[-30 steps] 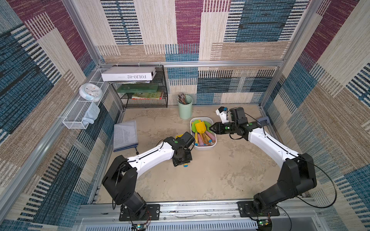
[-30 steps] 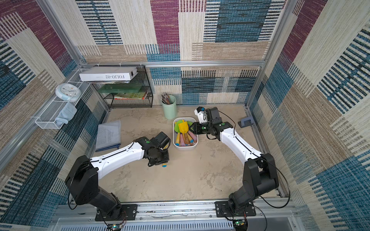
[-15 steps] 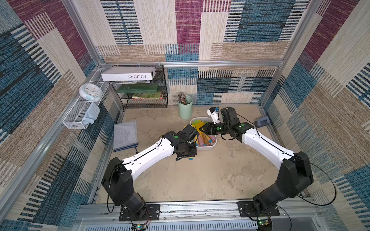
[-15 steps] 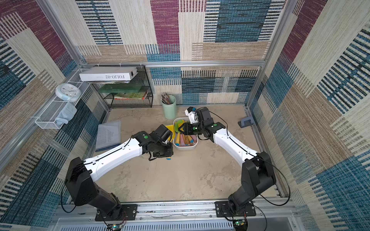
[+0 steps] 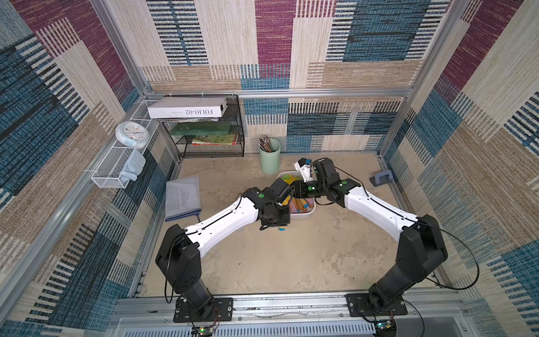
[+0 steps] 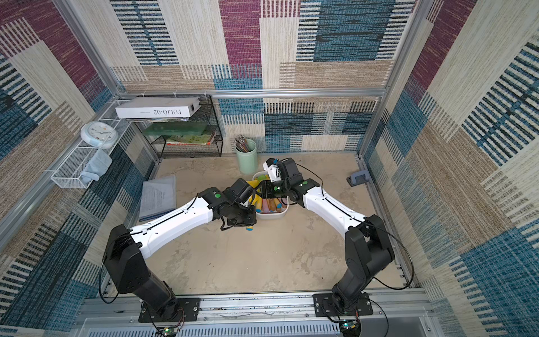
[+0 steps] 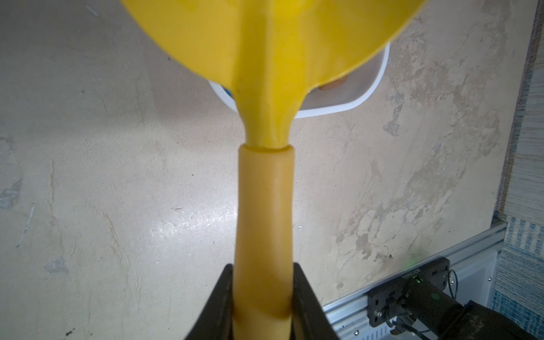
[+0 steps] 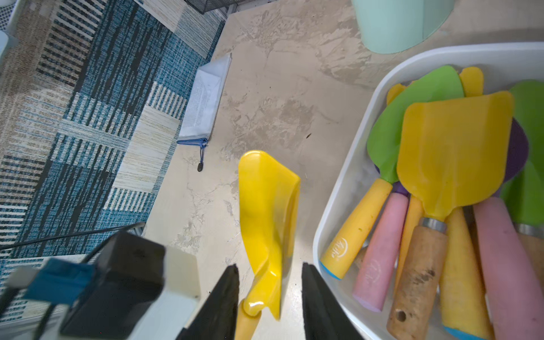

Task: Put the shovel into the storage box
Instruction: Pick up the shovel from the center of the board.

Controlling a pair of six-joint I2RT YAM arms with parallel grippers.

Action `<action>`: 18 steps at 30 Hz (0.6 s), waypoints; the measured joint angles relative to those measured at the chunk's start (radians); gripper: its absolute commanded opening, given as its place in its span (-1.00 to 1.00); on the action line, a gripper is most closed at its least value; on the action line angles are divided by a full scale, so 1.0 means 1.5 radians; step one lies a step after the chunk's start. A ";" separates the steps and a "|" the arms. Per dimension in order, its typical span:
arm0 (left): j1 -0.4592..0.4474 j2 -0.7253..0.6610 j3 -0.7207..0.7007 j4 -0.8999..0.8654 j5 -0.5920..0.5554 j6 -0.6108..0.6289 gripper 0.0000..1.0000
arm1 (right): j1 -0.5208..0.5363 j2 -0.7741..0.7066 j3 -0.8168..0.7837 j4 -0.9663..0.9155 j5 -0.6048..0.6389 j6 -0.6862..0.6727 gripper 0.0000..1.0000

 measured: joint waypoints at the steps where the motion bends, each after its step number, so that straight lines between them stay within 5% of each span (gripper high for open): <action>1: 0.000 0.000 0.002 0.000 0.000 0.000 -0.90 | 0.001 0.003 0.000 0.000 0.004 0.001 -0.33; 12: 0.000 0.006 0.012 -0.001 -0.004 0.002 -0.86 | 0.011 0.020 0.004 0.009 0.038 0.014 -1.00; 14: 0.000 0.008 0.014 -0.004 -0.007 0.000 -0.61 | 0.013 0.022 0.004 0.010 0.046 0.017 -1.00; 18: 0.001 0.008 0.022 -0.009 0.001 0.009 0.33 | 0.013 0.026 0.007 0.014 0.045 0.019 -1.00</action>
